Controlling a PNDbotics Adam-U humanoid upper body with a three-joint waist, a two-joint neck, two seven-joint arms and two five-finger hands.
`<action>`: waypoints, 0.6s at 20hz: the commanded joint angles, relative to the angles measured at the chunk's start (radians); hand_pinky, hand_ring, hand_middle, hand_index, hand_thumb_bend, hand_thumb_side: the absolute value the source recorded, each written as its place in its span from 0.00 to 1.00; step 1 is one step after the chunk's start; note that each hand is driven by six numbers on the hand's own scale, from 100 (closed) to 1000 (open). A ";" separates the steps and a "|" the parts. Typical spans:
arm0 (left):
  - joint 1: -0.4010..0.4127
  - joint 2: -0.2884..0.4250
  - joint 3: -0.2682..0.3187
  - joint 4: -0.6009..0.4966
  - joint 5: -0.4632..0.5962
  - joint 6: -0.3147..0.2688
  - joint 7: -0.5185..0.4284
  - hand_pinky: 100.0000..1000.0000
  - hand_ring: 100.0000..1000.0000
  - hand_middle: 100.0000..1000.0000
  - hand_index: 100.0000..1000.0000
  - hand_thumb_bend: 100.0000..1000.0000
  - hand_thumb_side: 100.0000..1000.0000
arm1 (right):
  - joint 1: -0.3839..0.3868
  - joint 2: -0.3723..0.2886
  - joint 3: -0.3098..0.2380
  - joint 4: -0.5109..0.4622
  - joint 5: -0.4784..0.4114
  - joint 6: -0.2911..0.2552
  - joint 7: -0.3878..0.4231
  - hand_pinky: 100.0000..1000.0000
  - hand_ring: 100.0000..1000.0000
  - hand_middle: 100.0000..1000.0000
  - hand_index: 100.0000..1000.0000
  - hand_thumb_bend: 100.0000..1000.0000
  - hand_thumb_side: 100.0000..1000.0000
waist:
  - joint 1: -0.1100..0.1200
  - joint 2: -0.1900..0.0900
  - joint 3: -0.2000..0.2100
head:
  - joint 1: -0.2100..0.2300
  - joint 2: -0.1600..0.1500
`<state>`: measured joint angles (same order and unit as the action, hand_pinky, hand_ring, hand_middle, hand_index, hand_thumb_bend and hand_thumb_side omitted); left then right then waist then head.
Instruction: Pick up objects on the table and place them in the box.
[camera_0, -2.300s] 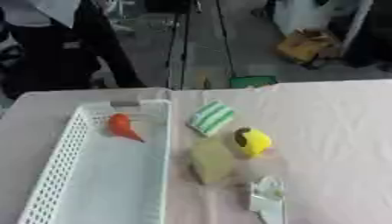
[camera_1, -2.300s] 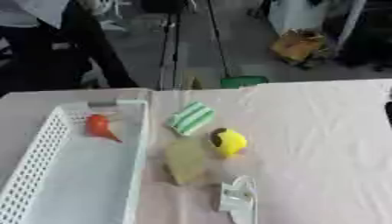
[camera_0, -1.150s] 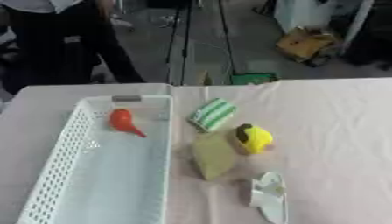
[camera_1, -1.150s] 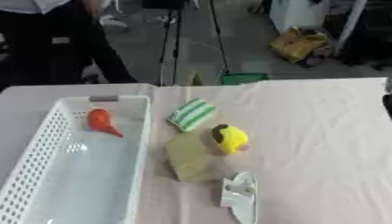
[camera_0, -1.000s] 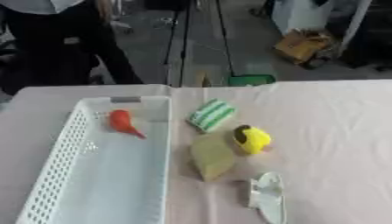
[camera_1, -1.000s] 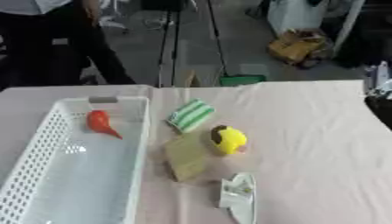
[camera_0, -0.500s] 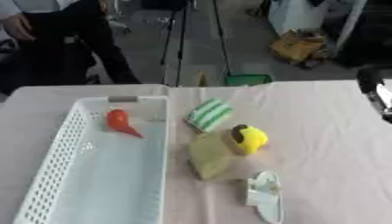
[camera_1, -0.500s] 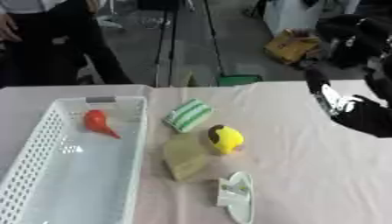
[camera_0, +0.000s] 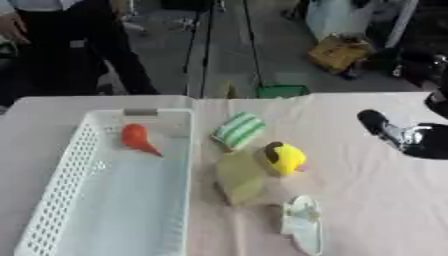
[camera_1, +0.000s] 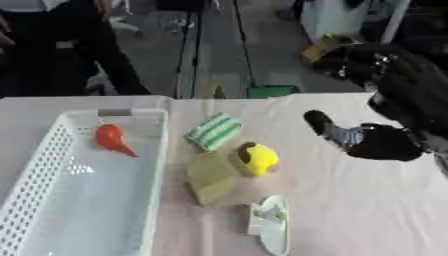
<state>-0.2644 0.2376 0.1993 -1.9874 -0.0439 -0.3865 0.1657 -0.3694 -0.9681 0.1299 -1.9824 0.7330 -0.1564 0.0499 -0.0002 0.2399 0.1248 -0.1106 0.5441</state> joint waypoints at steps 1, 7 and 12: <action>-0.012 0.017 -0.004 -0.013 0.008 0.000 -0.009 1.00 0.93 0.95 0.95 0.01 1.00 | -0.030 -0.065 0.033 -0.018 -0.022 -0.004 0.081 0.85 0.89 0.82 0.94 0.33 1.00 | -0.004 -0.021 0.002 | -0.007 -0.003; -0.014 0.015 -0.010 -0.013 0.013 0.003 -0.019 1.00 0.93 0.96 0.95 0.01 1.00 | -0.099 -0.071 0.105 -0.018 -0.038 0.050 0.154 0.87 0.89 0.81 0.93 0.36 1.00 | -0.011 -0.025 0.009 | -0.019 -0.002; -0.015 0.014 -0.013 -0.013 0.016 0.007 -0.024 1.00 0.93 0.95 0.95 0.01 1.00 | -0.122 -0.073 0.167 -0.018 -0.029 0.038 0.260 0.89 0.91 0.82 0.93 0.40 1.00 | -0.018 -0.028 0.016 | -0.028 -0.002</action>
<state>-0.2654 0.2376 0.1876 -1.9872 -0.0323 -0.3806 0.1458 -0.4766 -1.0001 0.2953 -1.9824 0.7021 -0.1160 0.2852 -0.0210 0.2329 0.1410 -0.1340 0.5440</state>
